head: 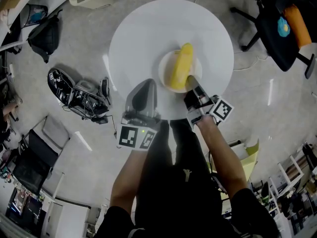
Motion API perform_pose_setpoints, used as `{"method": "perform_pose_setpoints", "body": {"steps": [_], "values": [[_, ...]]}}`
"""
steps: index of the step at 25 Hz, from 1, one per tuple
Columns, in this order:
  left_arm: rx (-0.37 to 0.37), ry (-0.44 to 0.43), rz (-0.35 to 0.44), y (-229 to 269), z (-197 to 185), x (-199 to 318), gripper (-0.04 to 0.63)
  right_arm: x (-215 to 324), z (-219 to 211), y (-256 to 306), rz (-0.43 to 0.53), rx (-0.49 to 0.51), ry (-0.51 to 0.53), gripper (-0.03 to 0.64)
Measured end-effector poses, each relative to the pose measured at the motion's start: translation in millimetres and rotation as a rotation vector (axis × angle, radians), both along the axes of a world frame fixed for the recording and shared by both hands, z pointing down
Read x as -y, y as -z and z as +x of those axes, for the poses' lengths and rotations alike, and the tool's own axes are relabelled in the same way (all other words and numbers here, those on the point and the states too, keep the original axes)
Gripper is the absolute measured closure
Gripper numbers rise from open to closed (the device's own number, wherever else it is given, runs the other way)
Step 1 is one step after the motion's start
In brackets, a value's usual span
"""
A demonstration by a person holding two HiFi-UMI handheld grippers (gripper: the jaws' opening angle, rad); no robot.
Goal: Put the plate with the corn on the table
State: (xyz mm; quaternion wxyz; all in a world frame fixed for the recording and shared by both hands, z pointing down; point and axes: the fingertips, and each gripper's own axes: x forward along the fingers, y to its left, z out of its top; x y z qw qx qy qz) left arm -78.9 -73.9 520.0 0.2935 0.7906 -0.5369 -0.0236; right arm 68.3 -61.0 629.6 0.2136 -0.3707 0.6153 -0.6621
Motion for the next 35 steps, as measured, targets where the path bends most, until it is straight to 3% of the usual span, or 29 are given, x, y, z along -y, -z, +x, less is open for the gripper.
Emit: {"method": "perform_pose_setpoints", "body": {"steps": [35], "values": [[-0.013, 0.023, -0.015, -9, -8, -3, 0.591, 2, -2, -13, -0.059, -0.022, 0.001, 0.583]]}}
